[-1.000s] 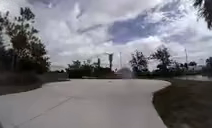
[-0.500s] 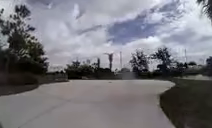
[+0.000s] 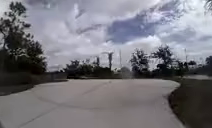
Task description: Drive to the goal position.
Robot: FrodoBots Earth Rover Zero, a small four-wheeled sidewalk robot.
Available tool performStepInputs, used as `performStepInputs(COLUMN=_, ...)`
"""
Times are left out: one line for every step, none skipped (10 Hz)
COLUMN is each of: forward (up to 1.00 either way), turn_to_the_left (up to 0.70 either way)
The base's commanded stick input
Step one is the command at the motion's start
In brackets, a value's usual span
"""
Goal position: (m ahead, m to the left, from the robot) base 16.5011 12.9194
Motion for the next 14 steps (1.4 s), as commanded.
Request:
performStepInputs(forward=0.59, turn_to_the_left=0.01)
performStepInputs(forward=0.59, turn_to_the_left=0.01)
performStepInputs(forward=0.59, turn_to_the_left=0.01)
performStepInputs(forward=0.59, turn_to_the_left=0.01)
performStepInputs(forward=0.59, turn_to_the_left=0.01)
performStepInputs(forward=0.59, turn_to_the_left=0.01)
performStepInputs(forward=0.59, turn_to_the_left=0.01)
performStepInputs(forward=0.59, turn_to_the_left=0.01)
performStepInputs(forward=0.59, turn_to_the_left=0.01)
performStepInputs(forward=0.59, turn_to_the_left=0.01)
performStepInputs(forward=0.59, turn_to_the_left=0.01)
performStepInputs(forward=0.59, turn_to_the_left=0.01)
performStepInputs(forward=0.59, turn_to_the_left=0.01)
performStepInputs(forward=0.59, turn_to_the_left=0.01)
